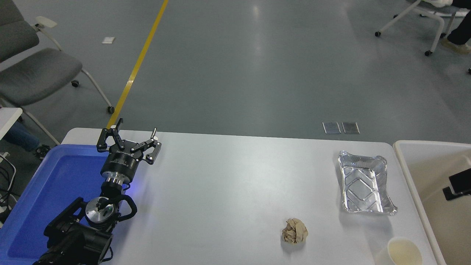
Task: Pick up paper cup place in dustbin
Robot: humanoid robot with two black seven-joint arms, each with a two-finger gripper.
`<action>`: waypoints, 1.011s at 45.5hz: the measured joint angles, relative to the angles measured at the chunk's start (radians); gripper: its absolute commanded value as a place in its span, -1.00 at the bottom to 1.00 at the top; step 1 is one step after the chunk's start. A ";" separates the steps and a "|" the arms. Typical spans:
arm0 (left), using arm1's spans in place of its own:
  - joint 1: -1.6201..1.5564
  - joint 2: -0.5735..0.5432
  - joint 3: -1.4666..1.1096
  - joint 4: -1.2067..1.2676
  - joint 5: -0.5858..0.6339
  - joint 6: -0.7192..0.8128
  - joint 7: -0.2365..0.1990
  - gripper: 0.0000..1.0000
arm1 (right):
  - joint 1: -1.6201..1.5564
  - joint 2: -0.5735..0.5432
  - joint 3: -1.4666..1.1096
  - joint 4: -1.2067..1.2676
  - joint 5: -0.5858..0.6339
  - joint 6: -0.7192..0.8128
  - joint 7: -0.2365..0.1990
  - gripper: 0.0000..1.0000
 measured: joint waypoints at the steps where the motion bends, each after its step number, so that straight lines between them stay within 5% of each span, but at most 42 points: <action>1: 0.000 0.000 0.000 0.000 0.000 0.000 0.000 0.98 | -0.036 -0.021 0.020 -0.003 -0.017 -0.009 0.000 1.00; 24: 0.000 0.000 0.000 0.000 0.000 0.000 0.001 0.98 | -0.442 -0.199 0.246 -0.035 -0.156 -0.243 0.002 1.00; 46: 0.000 0.000 0.000 0.000 0.000 0.000 0.000 0.98 | -0.684 -0.033 0.406 -0.133 -0.103 -0.372 0.009 1.00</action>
